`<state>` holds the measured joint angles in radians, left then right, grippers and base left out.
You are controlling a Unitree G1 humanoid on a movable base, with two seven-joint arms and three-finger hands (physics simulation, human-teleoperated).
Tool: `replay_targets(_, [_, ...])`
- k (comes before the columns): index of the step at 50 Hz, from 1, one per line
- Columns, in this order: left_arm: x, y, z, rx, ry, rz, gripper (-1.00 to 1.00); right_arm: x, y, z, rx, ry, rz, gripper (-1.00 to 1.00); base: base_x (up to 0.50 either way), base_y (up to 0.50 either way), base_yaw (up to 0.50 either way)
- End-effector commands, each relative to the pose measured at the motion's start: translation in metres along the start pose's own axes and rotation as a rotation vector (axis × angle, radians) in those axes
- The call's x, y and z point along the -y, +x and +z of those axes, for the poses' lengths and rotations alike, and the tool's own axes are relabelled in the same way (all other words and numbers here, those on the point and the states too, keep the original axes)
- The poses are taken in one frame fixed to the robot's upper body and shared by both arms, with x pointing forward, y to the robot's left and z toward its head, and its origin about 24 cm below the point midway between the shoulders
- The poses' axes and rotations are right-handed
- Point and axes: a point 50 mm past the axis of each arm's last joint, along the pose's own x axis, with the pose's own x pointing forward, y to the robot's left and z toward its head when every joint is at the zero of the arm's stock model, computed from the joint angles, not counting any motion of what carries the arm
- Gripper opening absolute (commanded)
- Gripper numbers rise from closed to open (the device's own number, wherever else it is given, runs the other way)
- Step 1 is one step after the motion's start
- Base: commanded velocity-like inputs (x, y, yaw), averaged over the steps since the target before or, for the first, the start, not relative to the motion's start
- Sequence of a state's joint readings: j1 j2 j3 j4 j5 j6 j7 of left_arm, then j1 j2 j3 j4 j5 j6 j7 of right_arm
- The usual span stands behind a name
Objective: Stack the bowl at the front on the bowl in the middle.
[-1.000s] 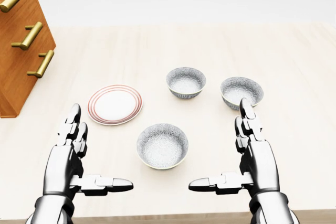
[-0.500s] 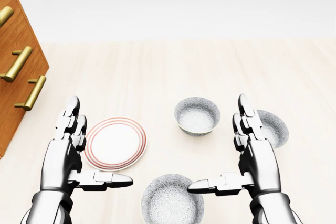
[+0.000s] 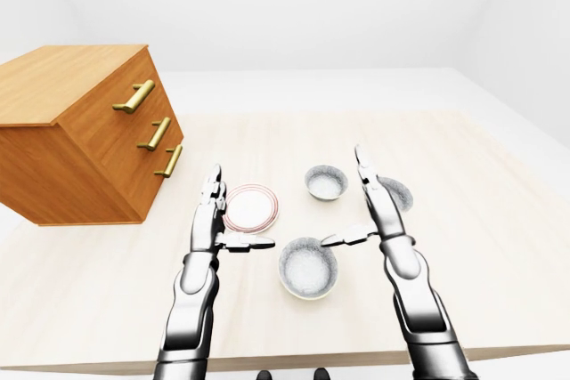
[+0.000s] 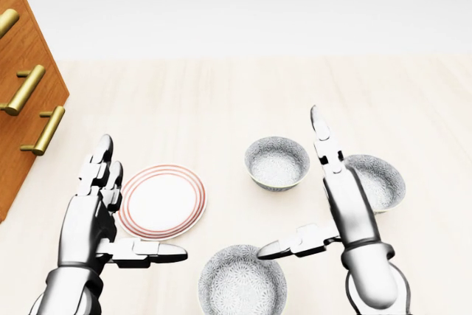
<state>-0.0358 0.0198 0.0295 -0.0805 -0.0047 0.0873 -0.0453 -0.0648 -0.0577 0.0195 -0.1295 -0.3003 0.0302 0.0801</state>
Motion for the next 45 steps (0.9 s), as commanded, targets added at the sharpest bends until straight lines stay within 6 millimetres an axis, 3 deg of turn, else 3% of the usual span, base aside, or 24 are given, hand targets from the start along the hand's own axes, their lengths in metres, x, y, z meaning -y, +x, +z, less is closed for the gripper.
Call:
replay_targets(1, [0.001,0.001,-0.002,-0.009,0.002,-0.005,1.00,-0.011,0.034,0.023,0.141,-0.374,0.086,1.00,0.00,0.00,0.00])
replay_targets(14, [0.002,0.004,0.001,0.002,0.004,-0.009,1.00,-0.013,0.090,0.021,0.078,-0.556,0.147,1.00,0.00,0.00,0.00])
replay_targets(21, [0.002,0.007,0.006,0.023,0.006,-0.010,1.00,-0.010,0.111,0.006,-0.012,-0.693,0.157,1.00,0.00,0.00,0.00])
replay_targets(30, [0.001,0.006,0.007,0.028,0.007,-0.011,1.00,-0.005,0.123,-0.017,-0.127,-0.822,0.146,1.00,0.00,0.00,0.00])
replay_targets(45, [0.000,0.009,0.007,0.024,0.004,-0.009,1.00,-0.033,0.122,-0.028,-0.165,-0.918,0.251,1.00,0.00,0.00,0.00])
